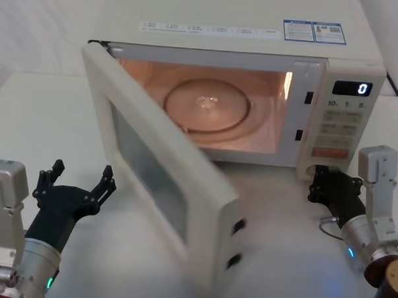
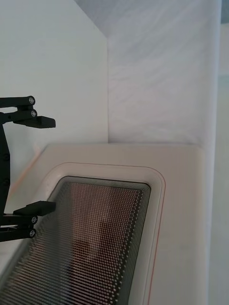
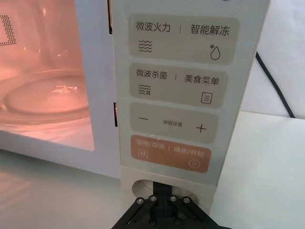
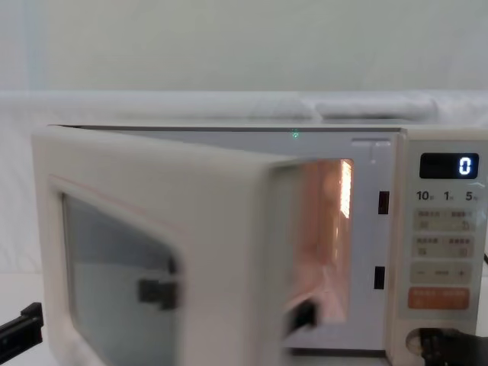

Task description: Press the button to open the microwave door with one hand; close the microwave door with the other hand.

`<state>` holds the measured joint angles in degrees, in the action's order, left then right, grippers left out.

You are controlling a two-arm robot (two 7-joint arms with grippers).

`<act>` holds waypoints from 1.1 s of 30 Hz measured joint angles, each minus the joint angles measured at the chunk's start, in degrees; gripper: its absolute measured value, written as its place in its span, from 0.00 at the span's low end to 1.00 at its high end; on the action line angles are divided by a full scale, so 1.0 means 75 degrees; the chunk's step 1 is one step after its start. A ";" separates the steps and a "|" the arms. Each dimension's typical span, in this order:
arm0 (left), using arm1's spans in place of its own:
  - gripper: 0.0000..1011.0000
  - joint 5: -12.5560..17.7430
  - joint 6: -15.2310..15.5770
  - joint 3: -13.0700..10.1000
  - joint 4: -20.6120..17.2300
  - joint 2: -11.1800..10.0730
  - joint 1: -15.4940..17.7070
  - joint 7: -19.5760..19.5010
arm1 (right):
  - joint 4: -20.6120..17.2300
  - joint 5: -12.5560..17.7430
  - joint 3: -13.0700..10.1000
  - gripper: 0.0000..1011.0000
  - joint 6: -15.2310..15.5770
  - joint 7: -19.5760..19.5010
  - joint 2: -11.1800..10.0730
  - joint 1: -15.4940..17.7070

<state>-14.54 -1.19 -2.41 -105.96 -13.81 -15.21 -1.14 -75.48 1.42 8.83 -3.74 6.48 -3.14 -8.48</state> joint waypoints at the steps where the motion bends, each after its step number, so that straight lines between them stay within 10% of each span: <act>1: 0.99 0.0000 0.0000 -0.0001 0.0000 0.0000 0.0000 0.0000 | -0.0056 -0.0003 -0.0008 0.00 0.0000 0.0000 -0.0014 0.0042; 33: 0.99 -0.0001 -0.0003 -0.0001 -0.0001 -0.0001 -0.0002 -0.0005 | -0.1713 -0.0079 -0.0084 0.00 0.0150 0.0304 -0.0562 0.1338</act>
<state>-14.55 -1.21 -2.42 -105.96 -13.82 -15.23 -1.18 -88.33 0.83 8.20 -2.62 8.76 -7.36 1.55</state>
